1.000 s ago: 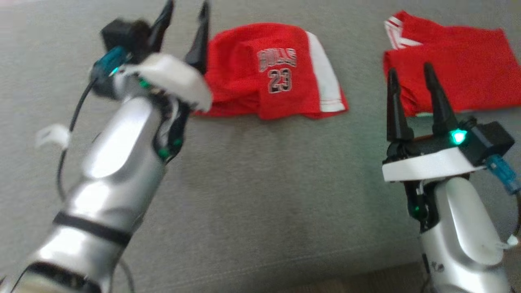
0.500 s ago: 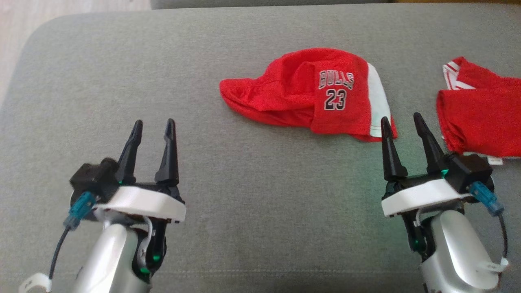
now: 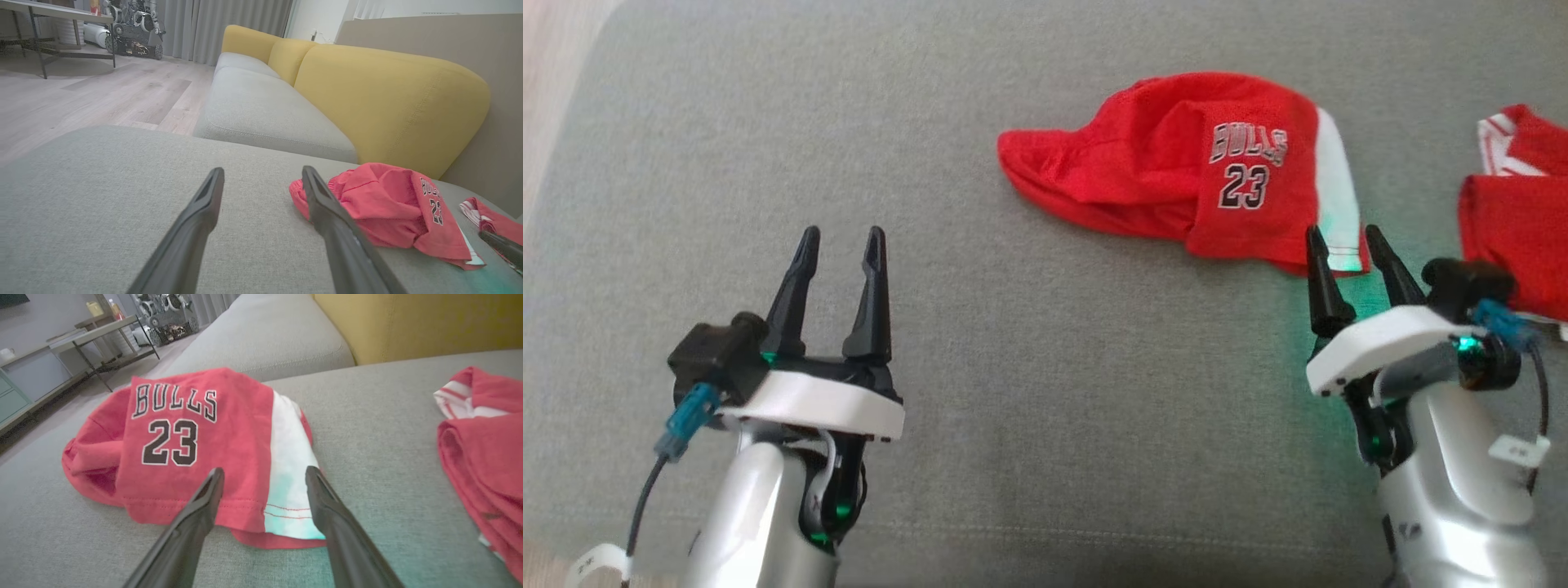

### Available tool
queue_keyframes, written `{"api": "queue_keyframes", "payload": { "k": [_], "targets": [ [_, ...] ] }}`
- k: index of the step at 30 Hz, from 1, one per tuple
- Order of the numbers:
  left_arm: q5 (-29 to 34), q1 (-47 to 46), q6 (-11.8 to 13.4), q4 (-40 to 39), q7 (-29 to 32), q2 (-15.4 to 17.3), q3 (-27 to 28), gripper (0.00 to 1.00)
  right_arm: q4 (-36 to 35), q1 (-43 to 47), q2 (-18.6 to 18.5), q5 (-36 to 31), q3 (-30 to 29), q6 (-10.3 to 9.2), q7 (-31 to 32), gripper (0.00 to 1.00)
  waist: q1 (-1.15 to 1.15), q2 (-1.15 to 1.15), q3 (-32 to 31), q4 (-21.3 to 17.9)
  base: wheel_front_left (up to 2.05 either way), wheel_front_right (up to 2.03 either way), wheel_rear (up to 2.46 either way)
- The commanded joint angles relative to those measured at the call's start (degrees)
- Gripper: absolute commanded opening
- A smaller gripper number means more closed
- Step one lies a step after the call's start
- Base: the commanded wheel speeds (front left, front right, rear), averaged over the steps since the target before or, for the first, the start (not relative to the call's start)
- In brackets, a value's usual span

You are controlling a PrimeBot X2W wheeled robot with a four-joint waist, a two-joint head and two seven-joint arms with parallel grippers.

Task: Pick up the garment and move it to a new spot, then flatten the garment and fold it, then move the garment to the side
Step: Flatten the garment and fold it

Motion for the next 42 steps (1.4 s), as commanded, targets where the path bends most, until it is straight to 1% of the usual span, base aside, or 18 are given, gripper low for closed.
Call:
{"api": "queue_keyframes", "payload": {
  "k": [1,5,6,7,8,12,16,19,24,28,29,31,33,36,40,41,42],
  "targets": [
    [0.5,-2.7,-0.4,-1.6,-0.3,0.2,2.2,1.0,-0.3,-2.4,0.2,-0.3,0.8,-0.05,0.3,1.0,0.0,0.0,1.0,0.9,0.0,0.0,0.0],
    [0.8,-3.3,-1.1,-1.2,-0.3,-0.2,2.4,1.0,4.9,-4.8,0.1,-1.7,0.5,-0.05,2.1,1.0,0.0,0.0,2.3,1.9,0.0,0.0,0.0],
    [0.8,-3.5,-1.2,-1.1,-0.3,-0.2,2.4,1.0,6.1,-5.3,0.0,-2.0,0.9,-0.05,2.5,0.92,0.0,0.0,2.5,2.1,0.0,0.0,0.0],
    [0.8,-3.7,-1.2,-1.0,-0.3,-0.2,2.4,1.0,7.0,-5.8,-0.2,-2.2,1.1,-0.05,2.4,0.22,0.0,0.0,2.6,2.3,0.0,0.0,0.0],
    [0.8,-3.8,-1.2,-0.9,-0.3,-0.2,2.4,1.0,7.7,-6.4,-0.6,-2.6,1.0,-0.05,1.9,0.0,0.0,0.0,2.7,2.4,0.0,0.0,0.0],
    [-0.4,-4.0,-0.7,-0.8,-0.3,-0.3,1.7,1.0,8.6,-8.9,-2.4,-5.1,-1.3,-0.05,-0.8,0.0,0.0,0.0,2.4,2.7,0.0,0.0,0.0],
    [-1.3,-3.8,-0.1,-0.6,-0.3,-0.3,0.9,1.0,6.7,-12.0,-4.9,-8.0,-3.1,-0.05,-1.9,0.0,0.0,0.0,1.5,2.8,0.0,0.0,0.0],
    [-2.1,-3.7,0.3,-0.7,-0.3,-0.3,0.2,1.0,3.8,-15.0,-7.3,-9.3,-2.2,-0.05,-0.4,0.0,0.0,0.0,1.0,3.0,0.0,0.0,0.0],
    [-3.6,-4.0,0.7,-1.1,-0.3,-0.3,-1.8,1.0,-1.2,-22.7,-12.6,-9.6,0.6,-0.05,3.4,0.0,0.0,0.0,1.7,4.1,0.0,0.0,0.0],
    [-5.0,-4.4,1.0,-1.4,-0.3,-0.3,-3.7,1.0,-2.7,-30.6,-16.0,-8.7,2.7,-0.05,5.2,0.0,0.0,0.0,3.0,5.9,0.0,0.0,0.0],
    [-5.0,-4.4,1.0,-1.4,-0.3,-0.3,-3.7,1.0,-2.7,-30.6,-16.0,-8.7,2.7,-0.05,5.2,0.0,0.0,0.0,3.0,5.9,0.0,0.0,0.0],
    [-5.6,-4.6,1.2,-1.5,-0.3,-0.3,-4.5,1.0,-1.9,-34.3,-17.2,-8.9,3.5,-0.05,5.9,0.0,0.0,0.0,3.6,6.9,0.0,0.0,0.0],
    [-6.1,-4.9,1.5,-1.6,-0.3,-0.3,-5.1,1.0,0.4,-37.4,-17.8,-8.8,4.0,-0.05,7.0,0.0,0.0,0.0,4.4,7.8,0.0,0.0,0.0],
    [-6.7,-5.4,1.7,-1.8,-0.3,-0.3,-5.8,1.0,5.3,-40.3,-18.7,-9.3,5.0,-0.05,8.8,0.0,0.0,0.0,5.5,9.3,0.0,0.0,0.0],
    [-7.3,-6.1,2.0,-2.0,-0.3,-0.3,-6.5,1.0,12.1,-41.7,-19.5,-10.0,7.3,-0.05,8.9,0.0,0.0,0.0,6.6,10.6,0.0,0.0,0.0],
    [-7.4,-6.2,2.1,-2.0,-0.3,-0.3,-6.7,1.0,13.8,-42.0,-19.8,-10.4,7.3,-0.05,8.5,0.25,0.0,0.0,6.9,10.8,0.0,0.0,0.0],
    [-7.4,-6.3,2.1,-2.0,-0.3,-0.3,-6.8,1.0,15.3,-42.2,-20.2,-11.0,7.0,-0.05,7.9,1.0,0.0,0.0,7.1,10.9,0.0,0.0,0.0]
  ]
}}
